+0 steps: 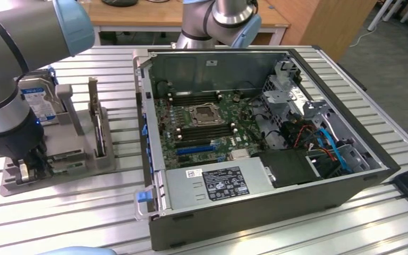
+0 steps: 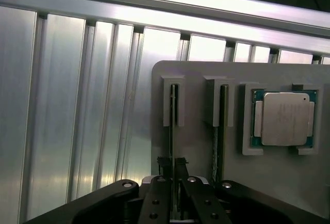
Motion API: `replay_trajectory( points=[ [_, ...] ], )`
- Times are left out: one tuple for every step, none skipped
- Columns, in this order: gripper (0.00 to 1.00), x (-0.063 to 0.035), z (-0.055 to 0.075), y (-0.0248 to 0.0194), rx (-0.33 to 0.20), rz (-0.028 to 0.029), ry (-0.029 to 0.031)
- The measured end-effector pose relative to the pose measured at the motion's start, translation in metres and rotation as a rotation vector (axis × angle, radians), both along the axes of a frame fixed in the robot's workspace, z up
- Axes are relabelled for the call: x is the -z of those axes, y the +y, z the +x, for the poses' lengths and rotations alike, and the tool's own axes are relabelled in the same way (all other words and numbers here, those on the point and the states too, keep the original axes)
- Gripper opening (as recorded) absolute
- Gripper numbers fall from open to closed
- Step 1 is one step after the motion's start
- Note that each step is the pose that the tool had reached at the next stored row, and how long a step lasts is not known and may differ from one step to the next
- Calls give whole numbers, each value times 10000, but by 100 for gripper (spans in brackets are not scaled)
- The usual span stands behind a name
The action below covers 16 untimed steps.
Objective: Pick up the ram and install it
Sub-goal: 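Pick up the ram and move it above insertion slot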
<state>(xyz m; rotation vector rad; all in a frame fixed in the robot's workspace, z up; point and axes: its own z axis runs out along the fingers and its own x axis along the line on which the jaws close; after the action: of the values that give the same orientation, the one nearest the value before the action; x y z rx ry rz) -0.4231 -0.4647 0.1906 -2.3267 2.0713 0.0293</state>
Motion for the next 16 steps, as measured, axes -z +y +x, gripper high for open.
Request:
replay_trajectory(
  points=[
    [14, -2, 0, 0, 0, 2, -1],
    [14, -8, 0, 0, 0, 4, -1],
    [14, -19, 0, 0, 0, 10, -1],
    [14, -33, -1, 0, 1, 18, 0],
    [14, -48, -1, 0, 1, 27, 0],
    [14, -66, 0, 0, 0, 35, 0],
    [14, -86, 0, -1, -1, 45, 0],
    [14, -109, 0, 0, 0, 57, 0],
    [14, -139, 0, 0, 0, 71, 0],
    [14, -167, 0, 0, 0, 82, 0],
    [14, -197, 0, -1, 0, 96, 1],
    [14, -226, 0, -1, 0, 108, 1],
    [14, -252, 0, -1, 0, 120, 0],
    [14, -279, 0, -1, 0, 130, 0],
    [14, -306, 0, -1, 0, 141, 0],
    [14, -337, 0, -1, 0, 153, 0]
  ],
)
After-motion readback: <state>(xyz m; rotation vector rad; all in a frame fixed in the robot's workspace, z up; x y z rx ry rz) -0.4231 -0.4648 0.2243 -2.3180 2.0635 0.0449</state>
